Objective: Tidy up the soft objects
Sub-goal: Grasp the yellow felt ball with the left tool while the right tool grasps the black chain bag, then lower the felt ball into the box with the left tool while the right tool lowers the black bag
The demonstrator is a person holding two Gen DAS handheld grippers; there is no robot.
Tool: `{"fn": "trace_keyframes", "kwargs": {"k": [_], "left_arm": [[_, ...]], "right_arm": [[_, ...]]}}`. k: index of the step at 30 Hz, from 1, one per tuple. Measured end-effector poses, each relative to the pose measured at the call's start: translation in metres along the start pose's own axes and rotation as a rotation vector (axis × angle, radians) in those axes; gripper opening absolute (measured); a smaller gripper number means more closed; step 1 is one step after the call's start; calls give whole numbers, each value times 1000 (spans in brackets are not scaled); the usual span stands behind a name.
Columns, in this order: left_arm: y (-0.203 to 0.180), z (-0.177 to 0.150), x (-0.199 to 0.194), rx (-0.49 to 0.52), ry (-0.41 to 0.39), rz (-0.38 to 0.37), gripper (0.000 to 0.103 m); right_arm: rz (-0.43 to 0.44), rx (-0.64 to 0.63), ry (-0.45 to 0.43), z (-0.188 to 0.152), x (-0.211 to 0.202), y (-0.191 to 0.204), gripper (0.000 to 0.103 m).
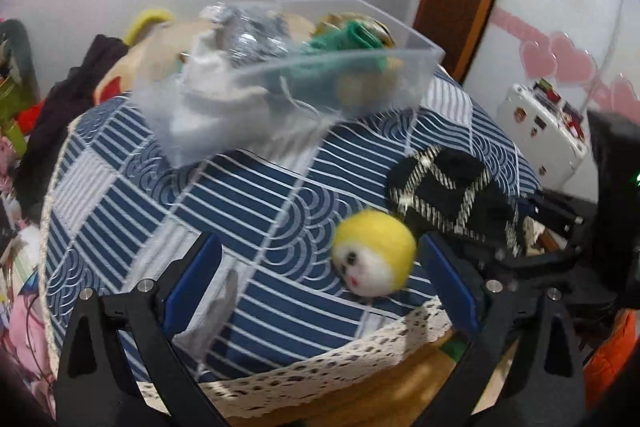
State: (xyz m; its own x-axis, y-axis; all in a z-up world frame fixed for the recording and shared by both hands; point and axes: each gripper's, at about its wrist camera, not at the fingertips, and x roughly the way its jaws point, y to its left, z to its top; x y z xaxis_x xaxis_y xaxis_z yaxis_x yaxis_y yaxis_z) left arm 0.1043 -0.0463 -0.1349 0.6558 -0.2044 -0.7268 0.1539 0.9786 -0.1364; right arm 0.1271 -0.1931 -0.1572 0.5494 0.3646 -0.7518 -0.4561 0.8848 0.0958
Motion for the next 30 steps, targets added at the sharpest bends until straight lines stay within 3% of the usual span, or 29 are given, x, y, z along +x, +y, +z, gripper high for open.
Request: {"fn": "trace_keyframes", "kwargs": {"k": [3, 5, 8, 10, 11, 20, 30], "left_arm": [[-7, 0, 6, 21, 9, -14, 99], [-11, 0, 11, 41, 12, -21, 90], [-16, -3, 19, 58, 44, -46, 66], [-16, -6, 25, 63, 67, -63, 43], [-17, -7, 25, 70, 69, -64, 41], [-5, 0, -6, 61, -31, -34, 41], [38, 42, -50, -41, -186, 25, 41]], "right_arm": [[-10, -19, -19, -1, -8, 2, 22], [-41, -37, -36, 0, -11, 6, 18], [-83, -51, -70, 3, -19, 7, 13], [-91, -47, -93, 6, -27, 6, 13], [-91, -44, -99, 9, -28, 5, 13], [-88, -56, -205, 36, -45, 17, 13], [-66, -80, -343, 80, -59, 32, 13]]}}
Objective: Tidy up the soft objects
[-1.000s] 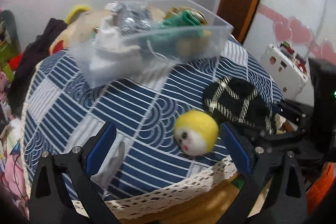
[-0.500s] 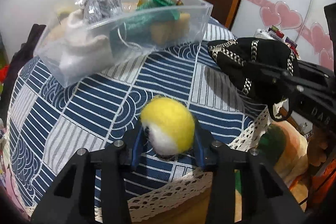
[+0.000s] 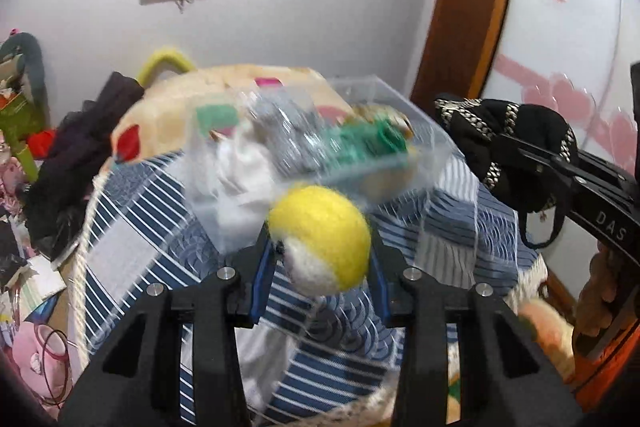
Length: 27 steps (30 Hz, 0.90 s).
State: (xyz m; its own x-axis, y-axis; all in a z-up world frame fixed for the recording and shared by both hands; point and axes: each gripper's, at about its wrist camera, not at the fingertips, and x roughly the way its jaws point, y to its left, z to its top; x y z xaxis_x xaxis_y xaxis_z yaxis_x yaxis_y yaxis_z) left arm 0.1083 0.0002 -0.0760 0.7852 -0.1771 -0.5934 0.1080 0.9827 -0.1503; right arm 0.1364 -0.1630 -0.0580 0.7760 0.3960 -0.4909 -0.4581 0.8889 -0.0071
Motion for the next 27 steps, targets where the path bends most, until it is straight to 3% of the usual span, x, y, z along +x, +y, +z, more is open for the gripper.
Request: {"fn": "trace_keyframes", "kwargs": {"k": [11, 18, 23, 27], "left_arm": [[28, 44, 22, -54, -53, 53, 41], [36, 54, 60, -65, -10, 68, 41], [38, 52, 84, -58, 30, 73, 41], [42, 47, 91, -66, 43, 71, 45]], "right_arm": [[0, -11, -70, 40, 33, 16, 13], [11, -16, 8, 38, 76, 23, 13], [32, -6, 118, 24, 111, 23, 13], [31, 3, 150, 17, 118, 18, 15]]}}
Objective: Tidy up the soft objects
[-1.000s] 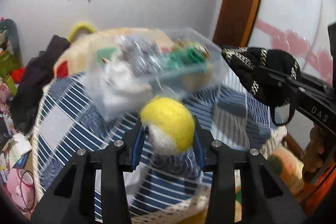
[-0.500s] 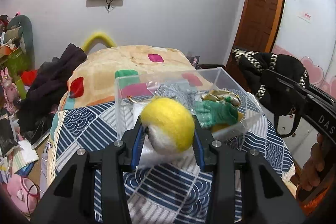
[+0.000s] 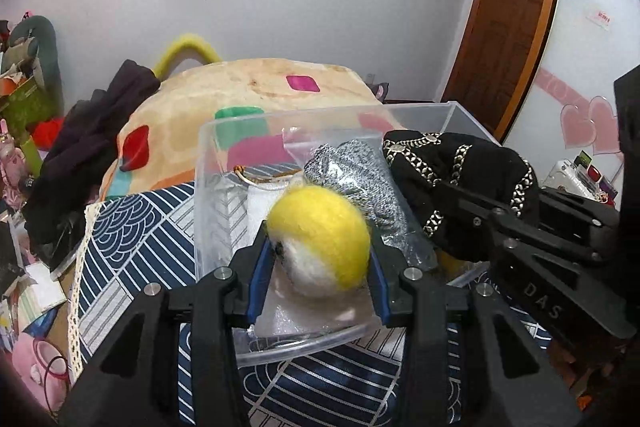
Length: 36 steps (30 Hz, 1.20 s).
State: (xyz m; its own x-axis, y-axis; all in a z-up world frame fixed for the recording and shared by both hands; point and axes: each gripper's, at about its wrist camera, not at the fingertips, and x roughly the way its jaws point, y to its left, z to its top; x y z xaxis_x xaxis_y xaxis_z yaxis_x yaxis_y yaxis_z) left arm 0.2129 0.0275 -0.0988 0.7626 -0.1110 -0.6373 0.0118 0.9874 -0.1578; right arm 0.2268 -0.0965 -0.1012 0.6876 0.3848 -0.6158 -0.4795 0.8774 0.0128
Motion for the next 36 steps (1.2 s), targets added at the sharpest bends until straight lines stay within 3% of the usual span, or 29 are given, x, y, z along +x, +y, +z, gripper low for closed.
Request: {"fn": "trace_keyframes", "kwargs": {"k": [4, 5, 7, 11, 13, 20, 25, 31, 36], "left_arm": [[5, -2, -3, -22, 0, 0, 62], [6, -2, -5, -27, -1, -5, 62], [8, -3, -11, -37, -9, -13, 63], [10, -5, -28, -47, -36, -15, 65], [11, -5, -40, -51, -64, -14, 68], [-1, -2, -91, -16, -191, -3, 70], [-16, -2, -132, 18, -298, -3, 81], [-33, -11, -178, 60, -417, 8, 97], [-42, -20, -200, 80, -477, 37, 102]], "right_arm": [[-5, -17, 9, 1, -5, 0, 22], [-8, -21, 8, 0, -6, 0, 25], [-12, -26, 2, -1, -11, 1, 40], [-27, -44, -38, -1, -27, 3, 49], [-30, -50, -67, -1, -38, 3, 57], [-6, -14, -219, 7, -94, -6, 70], [9, -5, -350, 9, -139, -5, 81], [-6, -4, -425, -1, -160, 2, 89], [-20, 1, -467, -10, -169, 6, 99]]}}
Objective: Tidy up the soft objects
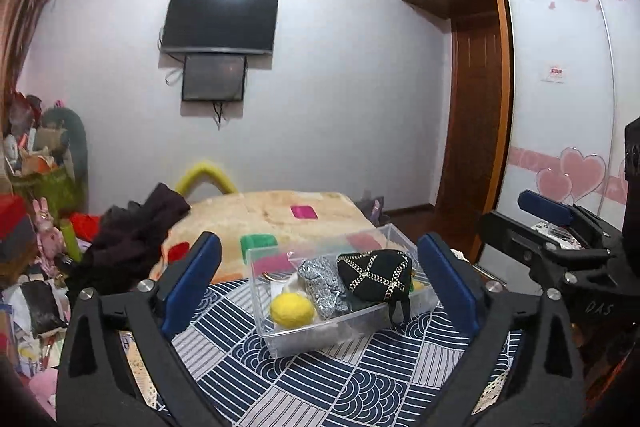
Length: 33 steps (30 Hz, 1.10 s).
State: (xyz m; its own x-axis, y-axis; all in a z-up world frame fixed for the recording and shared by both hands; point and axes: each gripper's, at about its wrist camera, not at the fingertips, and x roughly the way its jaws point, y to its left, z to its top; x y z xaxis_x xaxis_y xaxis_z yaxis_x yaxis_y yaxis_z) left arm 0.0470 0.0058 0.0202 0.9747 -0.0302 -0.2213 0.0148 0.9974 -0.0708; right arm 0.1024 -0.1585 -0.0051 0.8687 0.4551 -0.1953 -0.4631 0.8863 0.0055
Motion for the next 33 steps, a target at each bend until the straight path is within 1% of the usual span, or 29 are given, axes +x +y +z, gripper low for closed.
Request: {"fn": "trace_keyframes", "kwargs": {"k": [4, 11, 16, 33], "left_arm": [[1, -1, -8, -24, -3, -10, 103], [3, -1, -15, -27, -13, -3, 103], [3, -2, -16, -29, -10, -5, 103], [4, -3, -15, -29, -4, -5, 103]], "right_arm": [[-2, 6, -16, -1, -7, 1, 101], [0, 10, -28, -4, -12, 0, 101], [0, 4, -30, -8, -19, 1, 101], [4, 21, -20, -6, -21, -1, 102]]}}
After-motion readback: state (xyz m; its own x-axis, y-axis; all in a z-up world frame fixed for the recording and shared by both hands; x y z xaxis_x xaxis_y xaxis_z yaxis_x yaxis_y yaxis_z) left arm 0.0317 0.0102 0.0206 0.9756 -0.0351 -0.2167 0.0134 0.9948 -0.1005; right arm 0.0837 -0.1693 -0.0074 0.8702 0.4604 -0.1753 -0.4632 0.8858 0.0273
